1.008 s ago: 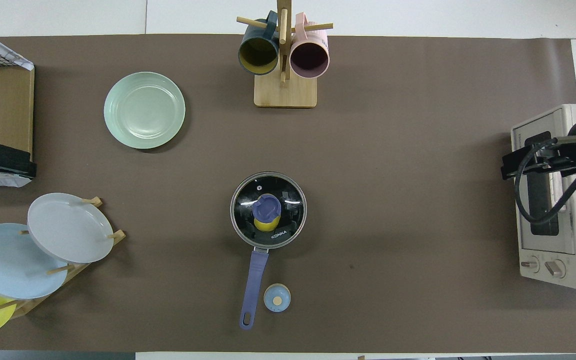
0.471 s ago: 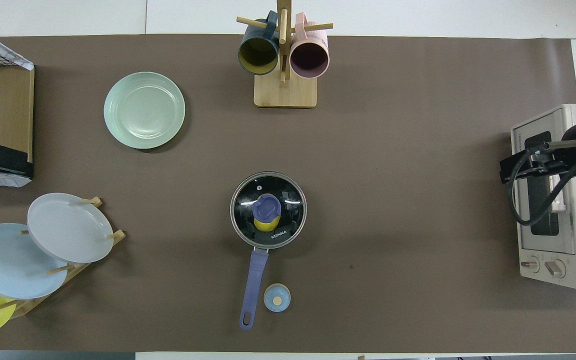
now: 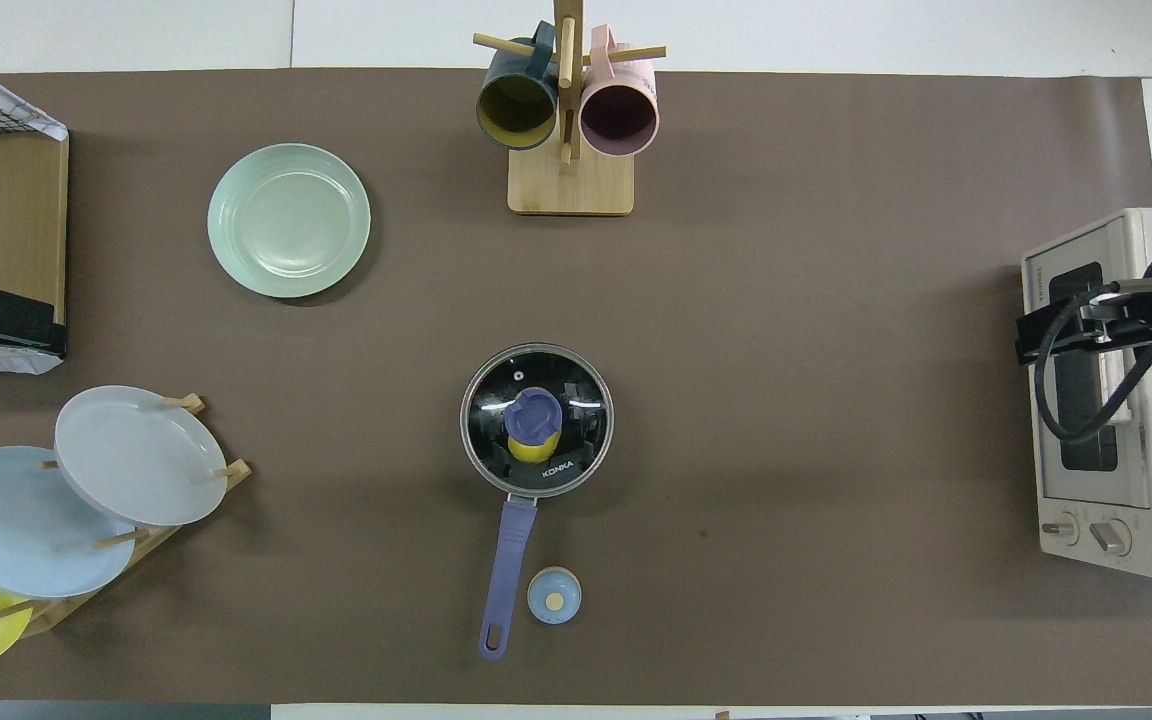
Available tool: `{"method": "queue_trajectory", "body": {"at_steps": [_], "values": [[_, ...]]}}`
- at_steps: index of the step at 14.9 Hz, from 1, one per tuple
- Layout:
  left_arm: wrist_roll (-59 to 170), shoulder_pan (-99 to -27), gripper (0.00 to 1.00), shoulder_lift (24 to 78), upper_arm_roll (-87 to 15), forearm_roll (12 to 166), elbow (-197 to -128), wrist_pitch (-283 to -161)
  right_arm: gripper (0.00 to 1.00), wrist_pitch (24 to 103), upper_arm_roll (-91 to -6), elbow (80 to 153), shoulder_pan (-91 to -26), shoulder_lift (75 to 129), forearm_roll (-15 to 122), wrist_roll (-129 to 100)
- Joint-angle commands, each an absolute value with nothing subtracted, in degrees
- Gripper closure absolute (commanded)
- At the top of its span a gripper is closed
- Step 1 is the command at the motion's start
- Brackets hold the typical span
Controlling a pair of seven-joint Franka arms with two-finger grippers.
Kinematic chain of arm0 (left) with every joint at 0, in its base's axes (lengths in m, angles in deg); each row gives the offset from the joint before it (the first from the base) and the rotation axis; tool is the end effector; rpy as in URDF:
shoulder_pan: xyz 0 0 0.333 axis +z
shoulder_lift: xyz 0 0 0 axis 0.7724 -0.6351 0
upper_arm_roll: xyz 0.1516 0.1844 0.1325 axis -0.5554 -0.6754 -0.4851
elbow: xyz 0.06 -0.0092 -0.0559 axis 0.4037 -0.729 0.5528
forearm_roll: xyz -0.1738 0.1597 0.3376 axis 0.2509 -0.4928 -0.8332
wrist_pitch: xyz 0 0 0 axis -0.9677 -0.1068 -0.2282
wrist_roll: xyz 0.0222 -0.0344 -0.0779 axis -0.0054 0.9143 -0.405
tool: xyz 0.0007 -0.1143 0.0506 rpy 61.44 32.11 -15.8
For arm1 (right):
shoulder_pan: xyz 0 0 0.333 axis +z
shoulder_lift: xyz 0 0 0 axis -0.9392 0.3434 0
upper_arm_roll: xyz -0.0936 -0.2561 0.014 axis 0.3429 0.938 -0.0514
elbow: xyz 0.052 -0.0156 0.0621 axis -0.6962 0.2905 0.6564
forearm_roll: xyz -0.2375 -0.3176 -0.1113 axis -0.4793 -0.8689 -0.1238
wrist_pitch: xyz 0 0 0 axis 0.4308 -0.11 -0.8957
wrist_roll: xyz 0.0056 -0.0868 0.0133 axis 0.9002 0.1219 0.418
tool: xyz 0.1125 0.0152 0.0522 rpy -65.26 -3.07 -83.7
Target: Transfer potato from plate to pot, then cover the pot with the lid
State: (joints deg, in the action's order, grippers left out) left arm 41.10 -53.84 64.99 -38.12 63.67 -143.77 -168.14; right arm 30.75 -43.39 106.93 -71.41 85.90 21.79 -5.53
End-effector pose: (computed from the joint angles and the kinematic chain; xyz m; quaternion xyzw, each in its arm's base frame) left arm 0.5435 -0.0412 0.5906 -0.9995 0.0283 0.0151 0.0040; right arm 0.5539 0.0048 0.5373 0.9976 0.0006 -0.0676 0.0127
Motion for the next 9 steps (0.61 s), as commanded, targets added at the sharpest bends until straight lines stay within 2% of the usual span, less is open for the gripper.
{"method": "queue_trajectory", "body": {"at_steps": [1,9], "values": [[41.4,-53.4,0.0,66.5,-37.8,62.7,-145.1,-168.8,0.0,32.0,-44.1,108.1,-72.7,85.3,22.4,-6.9],[41.4,-53.2,0.0,66.7,-38.0,62.7,-145.1,-169.5,0.0,32.6,-44.1,108.0,-72.2,85.3,22.3,-6.8]]}}
